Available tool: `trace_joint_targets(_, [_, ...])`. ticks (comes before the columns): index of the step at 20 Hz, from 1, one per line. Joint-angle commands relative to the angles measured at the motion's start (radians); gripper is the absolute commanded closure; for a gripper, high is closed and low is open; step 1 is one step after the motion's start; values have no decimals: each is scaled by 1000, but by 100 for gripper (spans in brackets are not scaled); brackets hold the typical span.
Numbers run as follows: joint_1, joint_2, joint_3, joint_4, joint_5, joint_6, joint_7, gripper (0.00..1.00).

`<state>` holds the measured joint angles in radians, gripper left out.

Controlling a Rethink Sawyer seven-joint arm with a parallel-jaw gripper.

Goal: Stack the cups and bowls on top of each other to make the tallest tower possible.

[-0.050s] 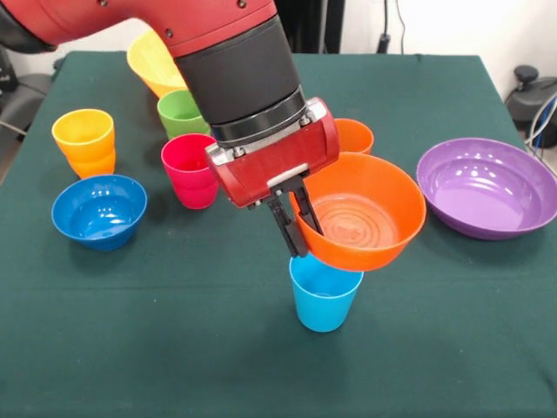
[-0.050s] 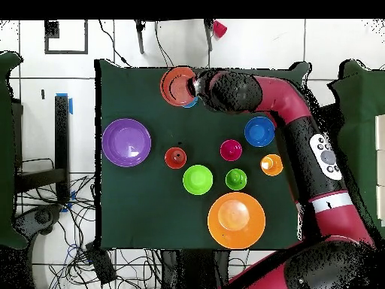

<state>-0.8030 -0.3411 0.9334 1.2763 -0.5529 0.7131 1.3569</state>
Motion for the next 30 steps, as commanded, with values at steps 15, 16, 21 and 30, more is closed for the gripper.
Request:
trace_joint_targets(15, [9, 43, -30, 75, -26, -118, -88, 100])
trace_joint_targets(16, [7, 47, -28, 72, -24, -115, -94, 100])
trace_joint_targets(21, [-2, 64, -18, 61, -14, -93, -121, 100])
trace_joint_targets(30, [-20, 64, -17, 75, 5, -72, -115, 100])
